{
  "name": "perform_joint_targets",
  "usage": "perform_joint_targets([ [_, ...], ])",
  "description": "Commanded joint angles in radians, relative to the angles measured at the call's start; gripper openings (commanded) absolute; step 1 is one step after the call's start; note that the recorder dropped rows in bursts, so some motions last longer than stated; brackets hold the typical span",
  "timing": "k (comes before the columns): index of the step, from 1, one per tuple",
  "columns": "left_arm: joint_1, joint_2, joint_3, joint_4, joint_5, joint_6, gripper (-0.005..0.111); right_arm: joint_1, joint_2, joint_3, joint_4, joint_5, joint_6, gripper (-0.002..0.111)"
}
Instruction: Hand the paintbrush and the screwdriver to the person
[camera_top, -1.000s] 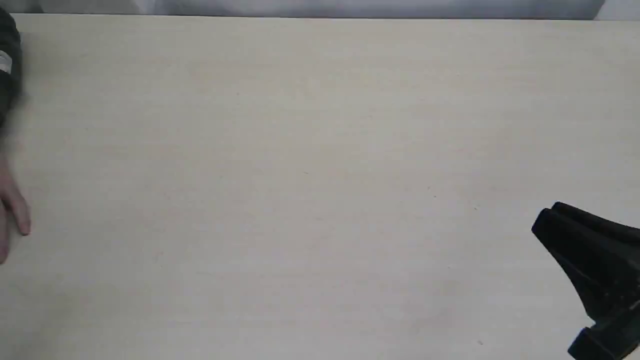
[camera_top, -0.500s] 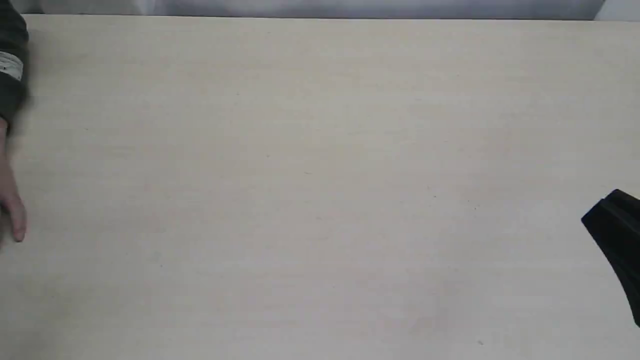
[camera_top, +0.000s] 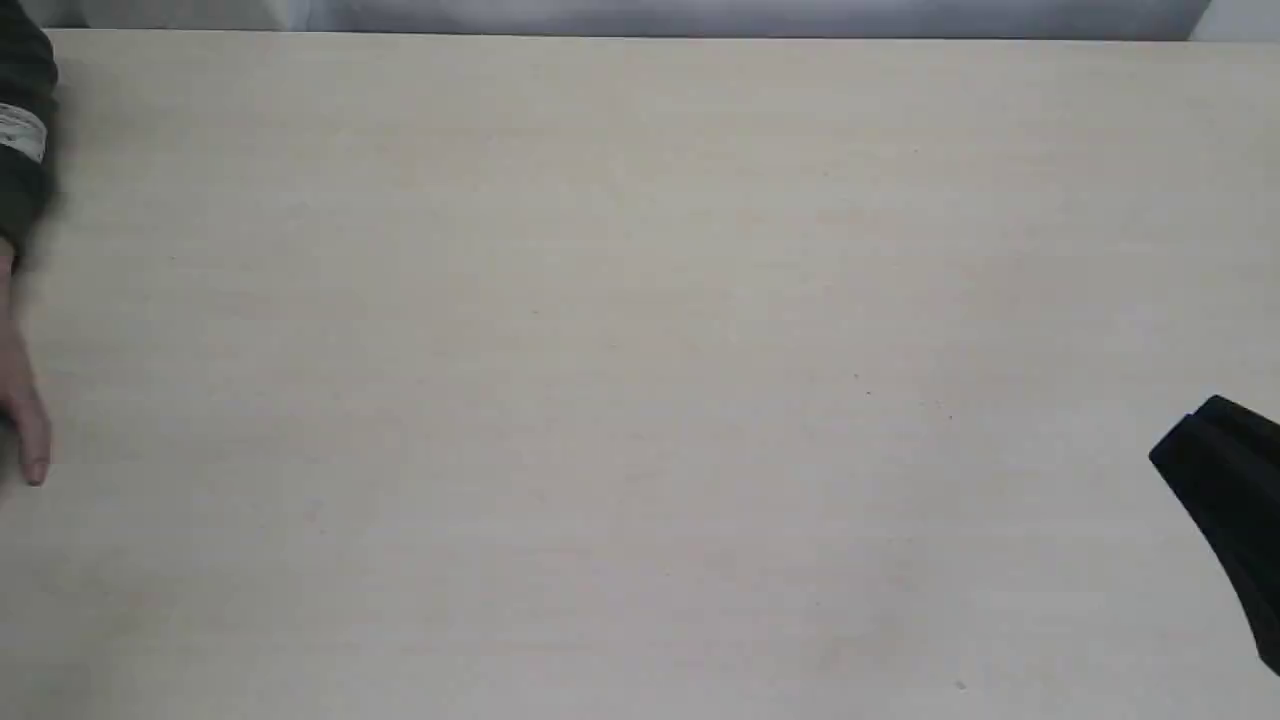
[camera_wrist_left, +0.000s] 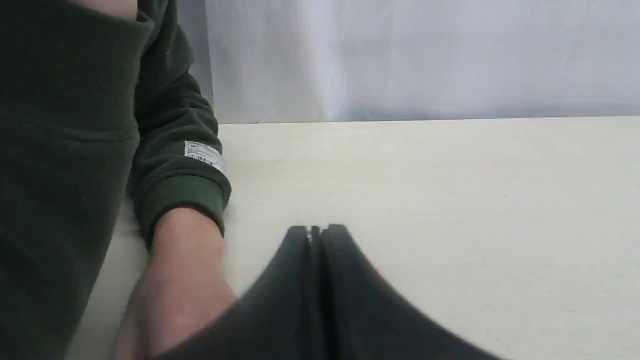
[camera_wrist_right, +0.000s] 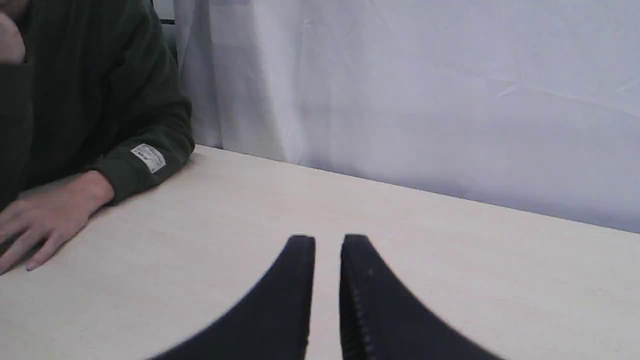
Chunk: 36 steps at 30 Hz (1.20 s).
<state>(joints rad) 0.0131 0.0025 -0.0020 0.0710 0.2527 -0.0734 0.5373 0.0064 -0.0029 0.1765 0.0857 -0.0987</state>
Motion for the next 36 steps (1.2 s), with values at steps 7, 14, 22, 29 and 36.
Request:
perform_joint_targets([
  [7, -0.002, -0.002, 0.002, -0.001, -0.003, -0.002, 0.000, -0.001, -0.006, 0.003, 0.013, -0.001, 0.017, 0.011],
  [14, -0.002, -0.002, 0.002, -0.001, -0.003, -0.002, 0.000, -0.001, -0.006, 0.003, 0.013, -0.001, 0.017, 0.011],
  [22, -0.002, -0.002, 0.002, -0.004, -0.002, -0.002, 0.000, -0.033, -0.006, 0.003, -0.102, 0.026, -0.145, 0.011],
  [29, -0.002, -0.002, 0.002, -0.004, -0.002, -0.002, 0.000, -0.248, -0.006, 0.003, -0.147, 0.044, -0.151, 0.011],
  [36, -0.002, -0.002, 0.002, -0.004, -0.002, -0.002, 0.000, -0.455, -0.006, 0.003, -0.138, 0.108, -0.077, 0.011],
])
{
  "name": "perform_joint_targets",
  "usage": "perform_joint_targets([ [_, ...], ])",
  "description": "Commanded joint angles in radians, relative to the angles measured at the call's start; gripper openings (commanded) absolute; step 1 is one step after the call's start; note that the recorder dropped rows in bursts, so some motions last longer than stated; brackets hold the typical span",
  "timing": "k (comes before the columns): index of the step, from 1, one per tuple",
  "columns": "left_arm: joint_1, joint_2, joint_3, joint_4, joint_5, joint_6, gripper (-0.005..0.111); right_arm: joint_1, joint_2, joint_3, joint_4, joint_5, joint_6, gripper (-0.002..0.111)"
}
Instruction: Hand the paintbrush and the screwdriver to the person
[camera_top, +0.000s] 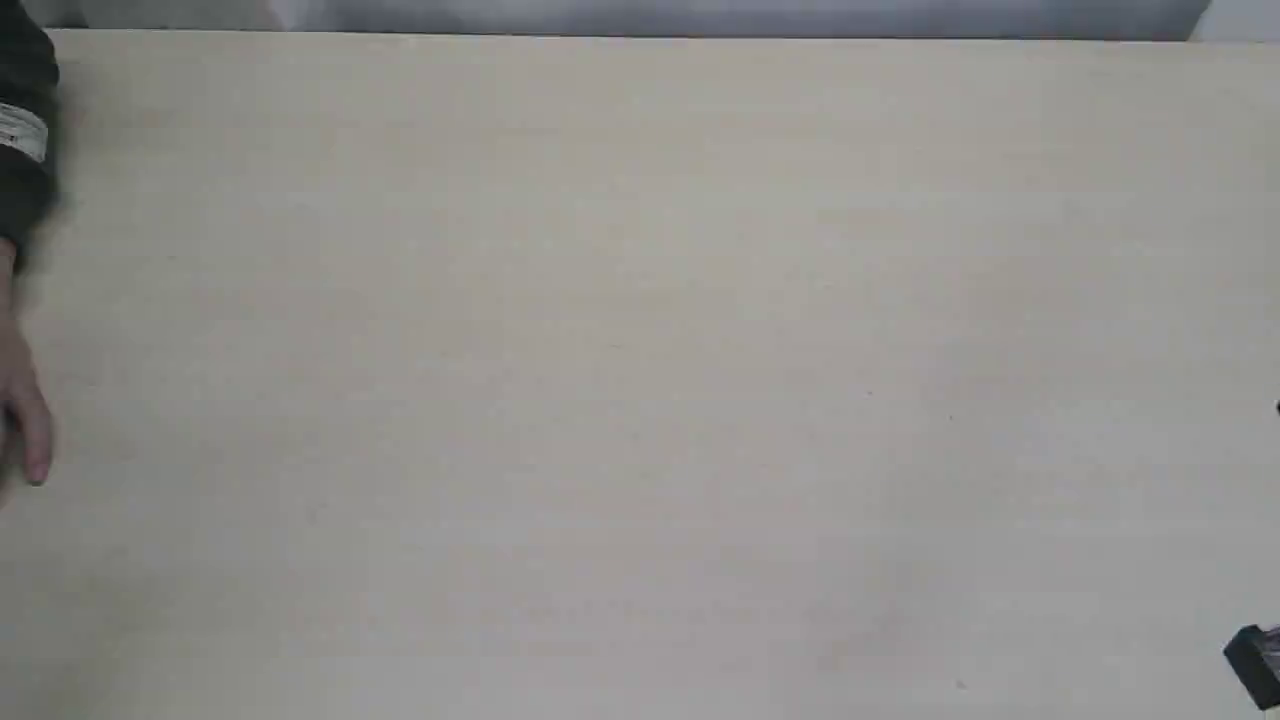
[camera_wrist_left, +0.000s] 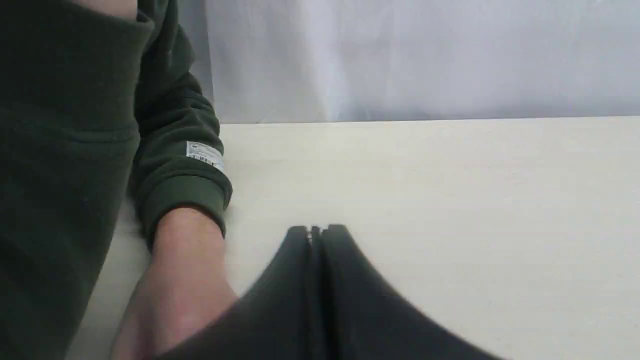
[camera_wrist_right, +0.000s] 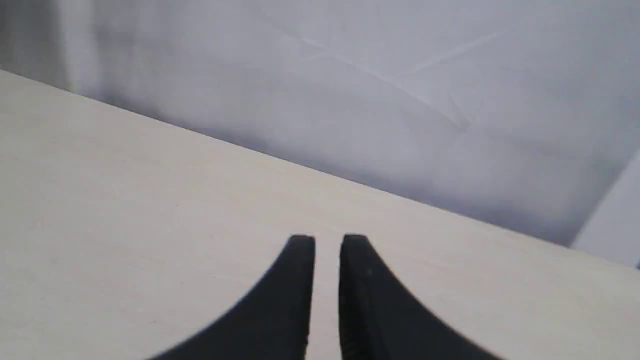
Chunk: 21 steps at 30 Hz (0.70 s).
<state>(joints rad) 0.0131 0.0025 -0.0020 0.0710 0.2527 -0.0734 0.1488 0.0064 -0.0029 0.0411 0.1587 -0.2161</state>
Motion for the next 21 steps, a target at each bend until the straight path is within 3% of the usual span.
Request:
perform_joint_targets([
  [1, -0.002, -0.002, 0.002, -0.004, -0.002, -0.002, 0.000, -0.082, -0.006, 0.003, -0.002, 0.047, 0.050, 0.011],
  [8, -0.002, -0.002, 0.002, -0.004, -0.002, -0.002, 0.000, -0.201, -0.006, 0.003, -0.004, 0.094, 0.052, 0.011],
  [21, -0.002, -0.002, 0.002, 0.000, -0.005, -0.002, 0.000, -0.210, -0.006, 0.003, -0.004, 0.170, 0.158, 0.011],
])
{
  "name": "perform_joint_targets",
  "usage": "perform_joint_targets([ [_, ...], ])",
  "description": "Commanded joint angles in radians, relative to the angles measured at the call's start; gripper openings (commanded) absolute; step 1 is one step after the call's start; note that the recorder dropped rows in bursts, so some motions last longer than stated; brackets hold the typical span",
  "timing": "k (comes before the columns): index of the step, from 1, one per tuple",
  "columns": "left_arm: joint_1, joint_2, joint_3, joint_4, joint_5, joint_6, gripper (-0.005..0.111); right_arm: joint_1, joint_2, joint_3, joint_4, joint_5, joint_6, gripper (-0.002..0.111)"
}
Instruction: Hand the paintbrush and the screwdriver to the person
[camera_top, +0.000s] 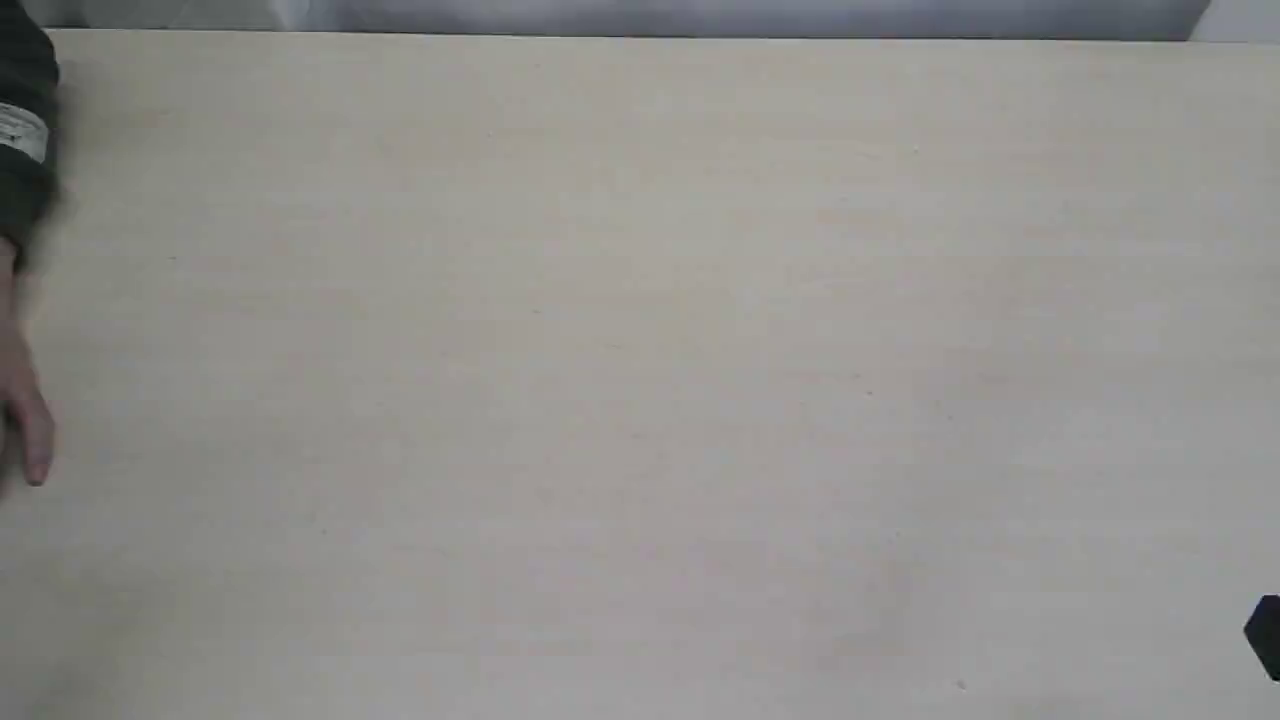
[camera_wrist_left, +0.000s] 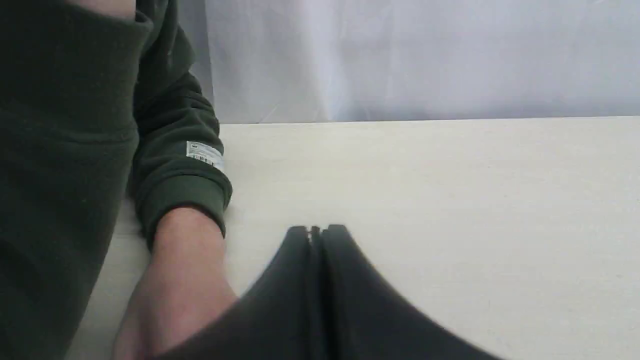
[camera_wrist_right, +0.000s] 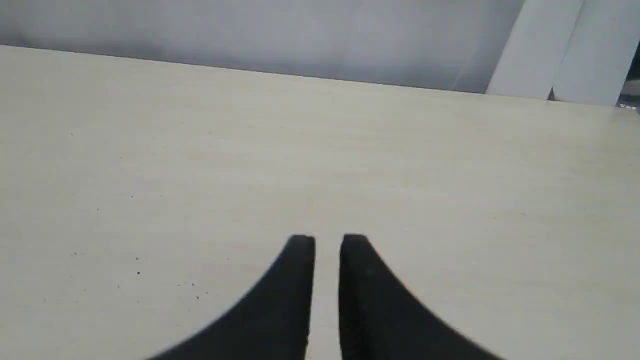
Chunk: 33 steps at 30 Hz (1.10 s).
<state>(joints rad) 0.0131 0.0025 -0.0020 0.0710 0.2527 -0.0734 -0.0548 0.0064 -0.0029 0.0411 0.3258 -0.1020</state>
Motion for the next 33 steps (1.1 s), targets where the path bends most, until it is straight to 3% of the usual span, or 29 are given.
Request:
perform_joint_targets([
  [1, -0.002, -0.002, 0.002, 0.000, -0.005, -0.002, 0.000, -0.006, -0.006, 0.003, -0.004, 0.003, 0.049, 0.011],
  [33, -0.002, -0.002, 0.002, -0.004, -0.001, -0.002, 0.000, -0.006, -0.006, 0.003, -0.008, 0.009, 0.060, 0.011],
])
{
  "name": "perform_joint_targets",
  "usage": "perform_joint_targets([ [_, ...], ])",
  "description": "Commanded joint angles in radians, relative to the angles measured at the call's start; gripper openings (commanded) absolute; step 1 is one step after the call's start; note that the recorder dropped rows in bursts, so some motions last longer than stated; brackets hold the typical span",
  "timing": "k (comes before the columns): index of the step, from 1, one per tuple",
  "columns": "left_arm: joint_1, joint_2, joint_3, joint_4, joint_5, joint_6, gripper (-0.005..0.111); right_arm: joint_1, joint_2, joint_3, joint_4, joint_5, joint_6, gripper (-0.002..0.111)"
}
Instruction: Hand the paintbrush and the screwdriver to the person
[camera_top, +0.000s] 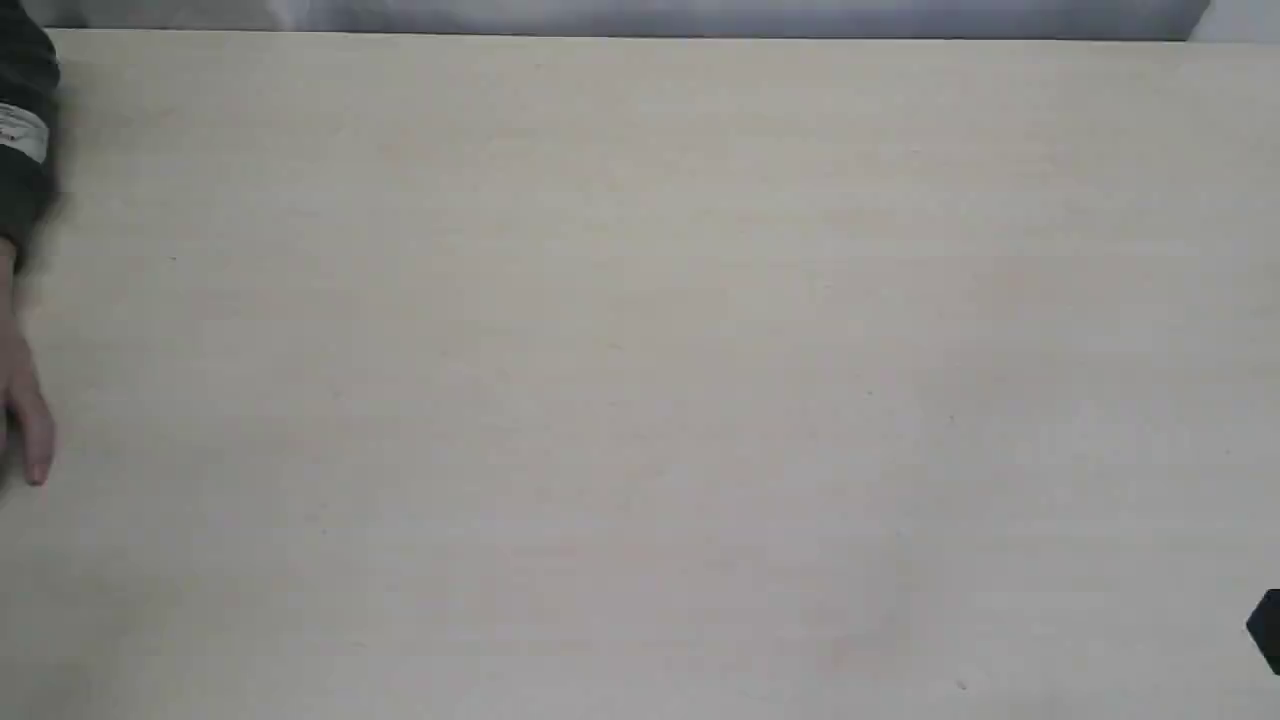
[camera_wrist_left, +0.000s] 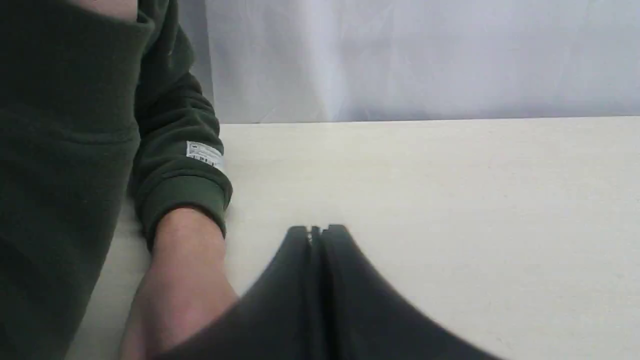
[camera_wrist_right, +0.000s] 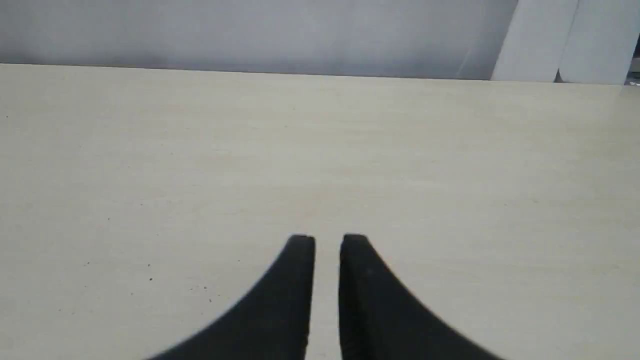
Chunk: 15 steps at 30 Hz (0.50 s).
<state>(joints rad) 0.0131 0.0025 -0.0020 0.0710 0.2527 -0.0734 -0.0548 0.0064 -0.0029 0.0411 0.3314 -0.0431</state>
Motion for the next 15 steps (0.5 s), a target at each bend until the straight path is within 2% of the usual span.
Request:
perform_joint_targets([
  [1, -0.002, -0.002, 0.002, -0.004, -0.001, -0.002, 0.000, -0.006, -0.006, 0.003, -0.008, 0.003, 0.001, 0.011],
  [15, -0.002, -0.002, 0.002, -0.003, -0.005, -0.002, 0.000, -0.006, -0.006, 0.003, -0.027, 0.003, 0.003, 0.011],
])
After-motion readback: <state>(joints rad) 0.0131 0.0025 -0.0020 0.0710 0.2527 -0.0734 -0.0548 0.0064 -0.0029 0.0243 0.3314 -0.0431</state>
